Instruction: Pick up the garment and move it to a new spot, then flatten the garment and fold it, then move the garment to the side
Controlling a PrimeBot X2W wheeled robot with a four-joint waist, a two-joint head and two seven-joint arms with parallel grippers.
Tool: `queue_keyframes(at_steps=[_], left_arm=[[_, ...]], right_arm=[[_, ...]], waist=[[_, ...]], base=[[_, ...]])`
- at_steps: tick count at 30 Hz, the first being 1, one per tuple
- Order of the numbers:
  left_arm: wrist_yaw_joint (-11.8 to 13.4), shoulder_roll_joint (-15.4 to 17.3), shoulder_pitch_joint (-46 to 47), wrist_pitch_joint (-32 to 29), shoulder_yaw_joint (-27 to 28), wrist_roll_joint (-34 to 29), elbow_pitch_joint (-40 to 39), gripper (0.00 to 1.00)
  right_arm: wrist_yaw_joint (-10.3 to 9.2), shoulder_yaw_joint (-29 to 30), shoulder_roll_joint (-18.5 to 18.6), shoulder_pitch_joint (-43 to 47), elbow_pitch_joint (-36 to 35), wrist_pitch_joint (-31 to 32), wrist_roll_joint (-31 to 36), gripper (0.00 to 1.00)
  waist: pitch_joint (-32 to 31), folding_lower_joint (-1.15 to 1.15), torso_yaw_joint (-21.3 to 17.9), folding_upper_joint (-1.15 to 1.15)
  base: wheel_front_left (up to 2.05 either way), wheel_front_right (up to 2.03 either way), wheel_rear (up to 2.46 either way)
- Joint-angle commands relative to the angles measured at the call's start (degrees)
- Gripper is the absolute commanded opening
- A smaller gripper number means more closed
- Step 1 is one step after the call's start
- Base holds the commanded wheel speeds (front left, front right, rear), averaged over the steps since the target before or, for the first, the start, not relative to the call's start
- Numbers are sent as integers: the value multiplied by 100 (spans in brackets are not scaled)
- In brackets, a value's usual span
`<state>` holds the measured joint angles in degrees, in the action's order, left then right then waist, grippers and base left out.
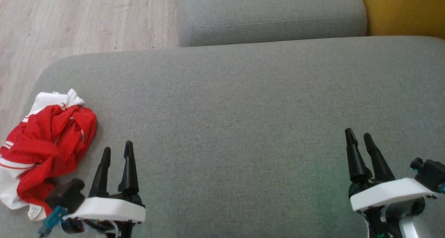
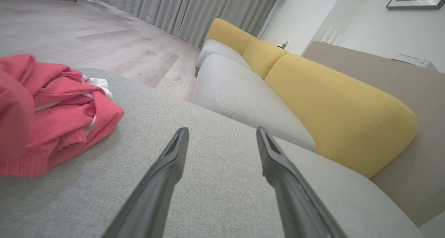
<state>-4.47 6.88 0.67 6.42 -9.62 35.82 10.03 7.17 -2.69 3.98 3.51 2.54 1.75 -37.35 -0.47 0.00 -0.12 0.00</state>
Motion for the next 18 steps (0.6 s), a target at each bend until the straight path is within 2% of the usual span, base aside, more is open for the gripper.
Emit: queue_keyframes(at_steps=[1, 18], left_arm=[[31, 105, 170, 66, 69, -90, -201, 100], [215, 239, 208, 303, -147, -1246, 221, 100]], right_arm=[[23, -88, 51, -143, -247, -5, 81, 100], [26, -172, -43, 28, -481, 121, 1269, 100]], waist=[[1, 0, 1, 0], [-9, 0, 14, 0]], base=[[0, 0, 0], [0, 0, 0]])
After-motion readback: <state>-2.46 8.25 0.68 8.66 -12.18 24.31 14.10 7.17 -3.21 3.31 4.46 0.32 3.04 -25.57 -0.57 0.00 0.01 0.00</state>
